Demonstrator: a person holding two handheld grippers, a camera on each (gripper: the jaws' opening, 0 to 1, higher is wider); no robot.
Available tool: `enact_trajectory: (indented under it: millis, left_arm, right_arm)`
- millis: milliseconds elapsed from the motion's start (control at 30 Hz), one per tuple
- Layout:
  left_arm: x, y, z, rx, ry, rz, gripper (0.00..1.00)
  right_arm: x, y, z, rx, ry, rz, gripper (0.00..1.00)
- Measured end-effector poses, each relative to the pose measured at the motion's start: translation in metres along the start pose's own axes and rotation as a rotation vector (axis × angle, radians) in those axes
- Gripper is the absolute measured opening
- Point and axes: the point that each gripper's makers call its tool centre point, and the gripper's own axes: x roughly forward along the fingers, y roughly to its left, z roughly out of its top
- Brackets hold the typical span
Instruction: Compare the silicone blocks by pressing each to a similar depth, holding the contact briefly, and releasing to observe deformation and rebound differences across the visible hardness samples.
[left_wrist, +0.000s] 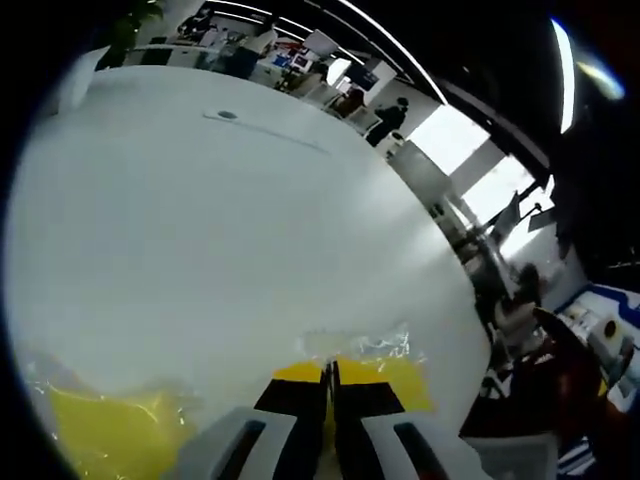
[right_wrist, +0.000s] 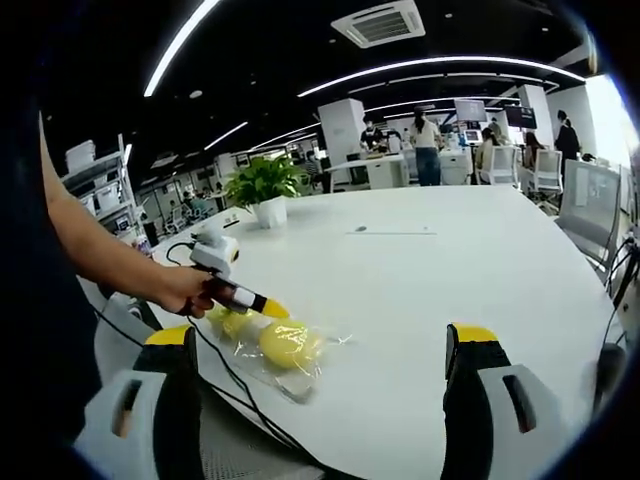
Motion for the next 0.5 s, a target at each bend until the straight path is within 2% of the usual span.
enact_trajectory:
  millis: [267, 400, 500]
  left_arm:
    - [0.000, 0.003, -0.001, 0.029, 0.016, -0.003, 0.04]
    - [-0.001, 0.007, 0.002, 0.022, 0.014, 0.000, 0.18]
    - [-0.005, 0.006, 0.013, 0.088, -0.026, 0.014, 0.33]
  right_arm:
    - [0.002, 0.000, 0.000, -0.019, 0.015, 0.000, 0.97]
    - [0.004, -0.001, -0.001, -0.015, 0.022, 0.001, 0.97]
    - [0.006, -0.001, -0.001, -0.015, 0.021, 0.004, 0.97]
